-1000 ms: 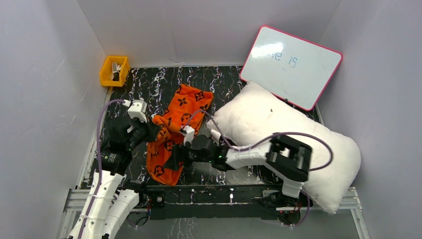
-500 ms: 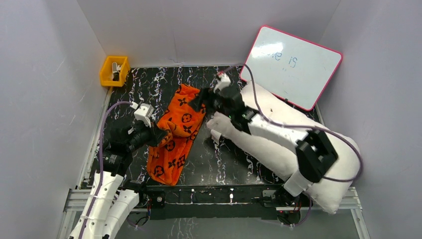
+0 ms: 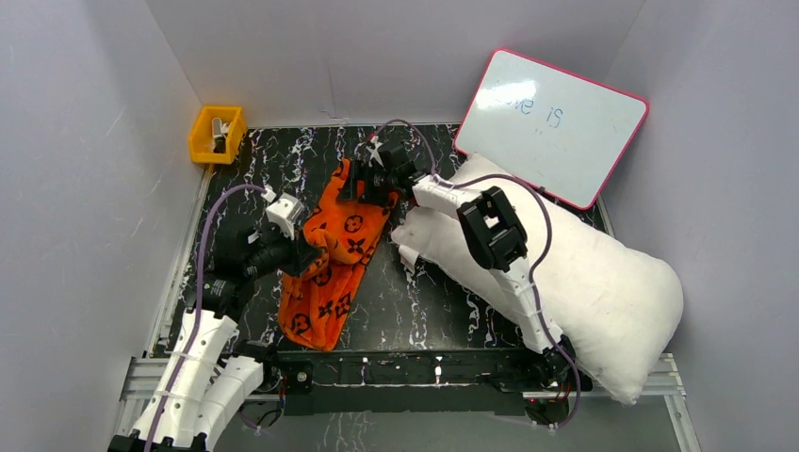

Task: Remove the pillowcase from the pillow
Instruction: Fold the pillowcase at the center of the board.

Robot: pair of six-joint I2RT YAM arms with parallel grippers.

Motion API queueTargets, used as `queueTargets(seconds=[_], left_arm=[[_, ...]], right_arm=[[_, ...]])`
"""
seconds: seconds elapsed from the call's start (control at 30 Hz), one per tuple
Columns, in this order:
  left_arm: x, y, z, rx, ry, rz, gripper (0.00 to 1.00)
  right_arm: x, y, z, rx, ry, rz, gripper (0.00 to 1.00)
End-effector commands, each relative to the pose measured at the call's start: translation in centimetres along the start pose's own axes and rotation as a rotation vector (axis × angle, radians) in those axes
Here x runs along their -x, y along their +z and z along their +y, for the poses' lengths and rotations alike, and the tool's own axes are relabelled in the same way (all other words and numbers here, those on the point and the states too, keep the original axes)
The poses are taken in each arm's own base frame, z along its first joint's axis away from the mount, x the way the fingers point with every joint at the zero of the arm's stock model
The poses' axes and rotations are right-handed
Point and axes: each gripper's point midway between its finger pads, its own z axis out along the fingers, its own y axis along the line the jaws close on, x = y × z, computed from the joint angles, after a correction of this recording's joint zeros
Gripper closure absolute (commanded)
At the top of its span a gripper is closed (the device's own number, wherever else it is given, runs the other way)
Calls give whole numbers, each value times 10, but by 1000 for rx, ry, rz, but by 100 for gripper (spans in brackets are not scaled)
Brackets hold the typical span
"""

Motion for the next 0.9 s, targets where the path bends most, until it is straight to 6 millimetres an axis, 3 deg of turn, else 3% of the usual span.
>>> queueTargets(seconds=[0.0, 0.1, 0.27, 0.4, 0.47, 0.5, 0.53, 0.57, 0.6, 0.7, 0.77, 0.83, 0.87], left_arm=[[8, -7, -27, -158, 97, -14, 100], [-5, -8, -43, -286, 178, 17, 90], [-20, -2, -27, -271, 363, 70, 78], [-29, 10, -14, -273, 495, 99, 78], [-33, 15, -20, -328, 495, 106, 75], [-37, 17, -25, -363, 485, 111, 65], [-40, 17, -32, -407, 472, 114, 45], [-46, 16, -42, -461, 456, 117, 15], [-48, 15, -49, -493, 444, 117, 3], [-58, 11, -66, -555, 425, 131, 2], [-49, 11, -63, -497, 406, 100, 2], [-30, 18, -45, -342, 382, 44, 2], [-15, 24, -25, -195, 325, 3, 2]], right_arm=[[28, 5, 1, 64, 13, -24, 7], [38, 13, -44, -16, 78, -39, 6], [74, -3, -111, -148, 144, -131, 4], [107, -23, -142, -178, 205, -210, 4], [123, -32, -149, -184, 207, -244, 3], [131, -37, -151, -184, 205, -262, 3], [139, -42, -153, -183, 204, -277, 3], [145, -45, -154, -180, 200, -288, 2], [149, -47, -154, -178, 196, -296, 2], [156, -55, -153, -172, 190, -308, 2], [158, -60, -150, -172, 175, -305, 2], [158, -66, -142, -178, 131, -303, 1], [158, -69, -136, -179, 102, -305, 1]])
